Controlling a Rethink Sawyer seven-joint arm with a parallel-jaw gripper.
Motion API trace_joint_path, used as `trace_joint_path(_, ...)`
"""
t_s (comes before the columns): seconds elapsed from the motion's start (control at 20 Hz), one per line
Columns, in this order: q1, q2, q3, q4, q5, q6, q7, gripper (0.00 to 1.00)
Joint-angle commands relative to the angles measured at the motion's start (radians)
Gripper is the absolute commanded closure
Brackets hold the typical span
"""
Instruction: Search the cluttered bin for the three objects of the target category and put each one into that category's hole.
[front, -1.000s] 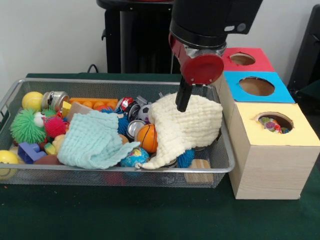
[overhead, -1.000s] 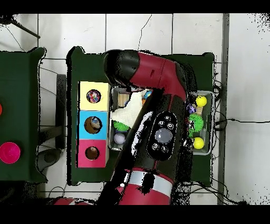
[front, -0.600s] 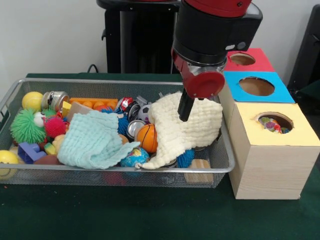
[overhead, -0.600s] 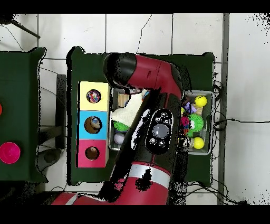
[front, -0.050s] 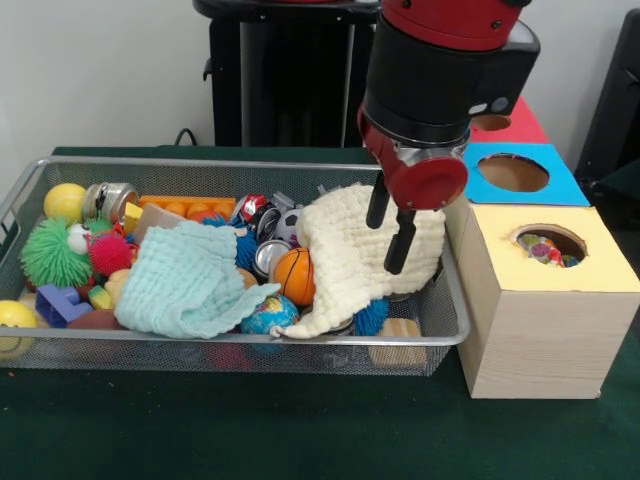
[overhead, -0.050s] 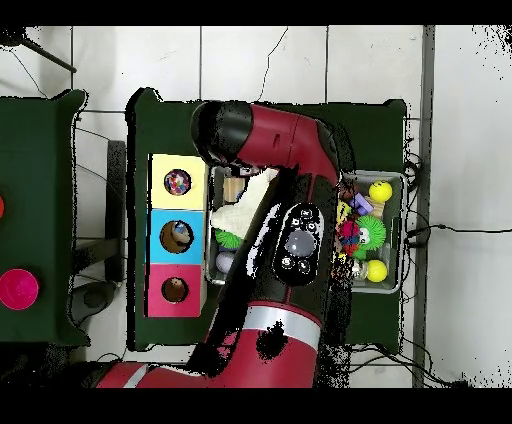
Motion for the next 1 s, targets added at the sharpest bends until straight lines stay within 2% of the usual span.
trace_joint_path(0.05,-0.02,0.019,0.122,0.077,-0.059,-0.089,-0.122,0.0)
trace_joint_path(0.15,-0.016,0.021,0.12,0.08,-0.061,-0.112,-0.096,0.0)
trace_joint_path(0.25,-0.046,0.016,0.166,0.115,-0.037,-0.12,-0.124,0.0)
trace_joint_path(0.45,-0.071,0.014,0.193,0.15,-0.046,-0.161,-0.155,0.0)
trace_joint_path(0.8,-0.065,-0.045,0.182,0.201,-0.071,-0.088,-0.134,0.0)
trace_joint_path(1.0,-0.066,-0.071,0.182,0.24,-0.08,-0.085,-0.143,0.0)
